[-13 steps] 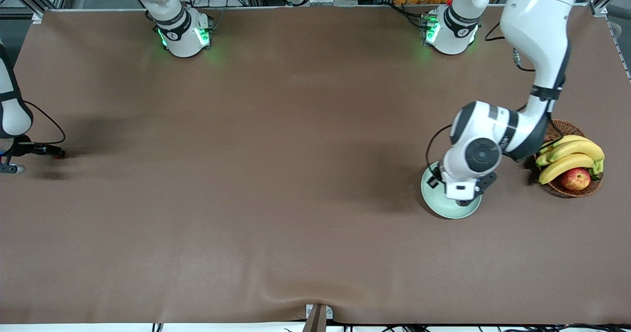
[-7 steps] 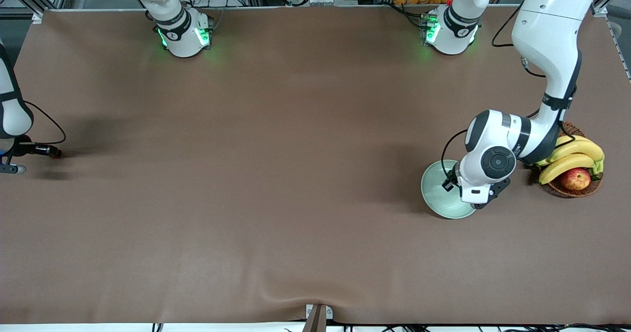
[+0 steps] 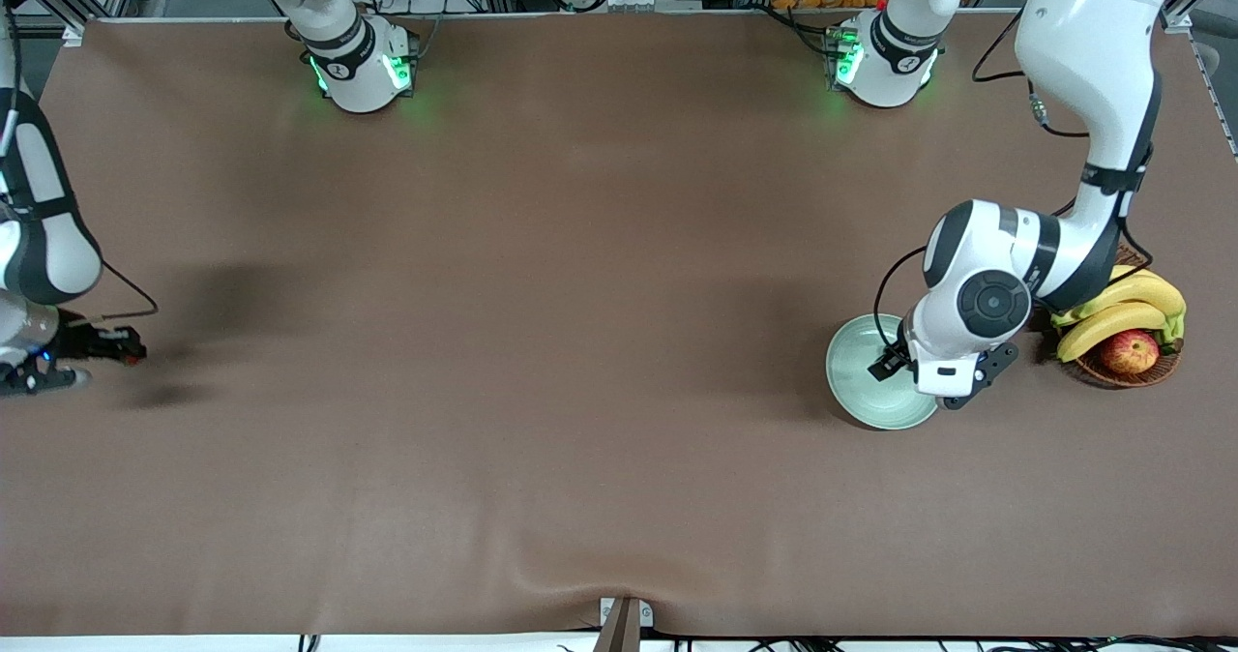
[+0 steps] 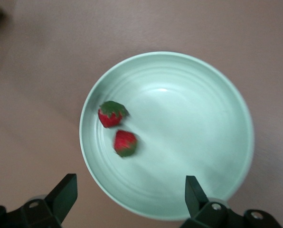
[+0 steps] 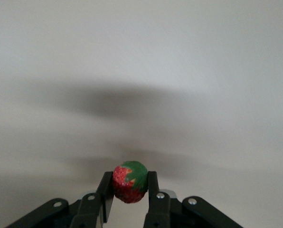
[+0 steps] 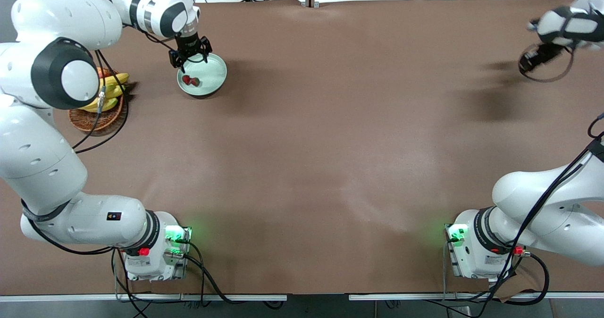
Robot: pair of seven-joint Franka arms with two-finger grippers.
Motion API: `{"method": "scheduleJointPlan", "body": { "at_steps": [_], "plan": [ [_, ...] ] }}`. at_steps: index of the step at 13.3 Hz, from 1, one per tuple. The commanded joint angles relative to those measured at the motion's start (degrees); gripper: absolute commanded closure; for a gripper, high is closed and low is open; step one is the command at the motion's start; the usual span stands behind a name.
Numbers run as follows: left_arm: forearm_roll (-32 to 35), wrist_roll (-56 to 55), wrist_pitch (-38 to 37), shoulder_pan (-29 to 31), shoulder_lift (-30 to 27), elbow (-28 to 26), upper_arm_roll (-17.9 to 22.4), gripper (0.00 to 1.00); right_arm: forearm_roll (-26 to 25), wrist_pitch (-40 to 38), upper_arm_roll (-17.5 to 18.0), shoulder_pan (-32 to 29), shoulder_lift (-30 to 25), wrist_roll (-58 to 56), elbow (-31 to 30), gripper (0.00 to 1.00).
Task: Collect all strawberries into plate
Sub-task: 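Carry the third strawberry with the right gripper to mid-table, release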
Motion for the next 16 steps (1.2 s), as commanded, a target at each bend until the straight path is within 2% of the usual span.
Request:
{"method": "scheduleJointPlan", "body": {
  "at_steps": [1, 2, 4, 8, 12, 16],
  "plan": [
    [-3.4, 0.4, -4.7, 0.2, -3.2, 2.4, -3.0, 0.00, -1.2, -0.9, 7.2, 0.5, -1.4, -2.1, 0.6, 1.00],
    [-4.4, 0.4, -8.4, 0.3, -3.2, 5.3, -4.1, 0.00, -1.3, -1.1, 9.2, 2.2, -1.4, -4.0, 0.6, 1.00],
    [-5.2, 0.9, -15.5, 0.4, -3.4, 9.7, -4.3, 0.00, -0.8, -2.0, 9.7, 8.5, -0.7, -7.3, 0.7, 1.00],
    [-11.5, 0.7, -19.8, 0.0, -3.4, 16.3, -5.5, 0.00, -0.4, -1.8, 9.6, 23.5, 1.5, -3.6, 4.8, 1.00],
    [-14.6, 0.0, -19.8, -1.4, -1.8, 16.5, -6.2, 0.00, -0.5, -1.1, 9.4, 36.7, 3.3, 7.5, 6.0, 1.00],
    [-16.4, -1.6, -18.5, -2.8, -1.1, 16.7, -6.3, 0.00, -0.5, 2.3, 9.4, 44.9, 7.9, 15.9, 9.5, 1.00]
  ]
}}
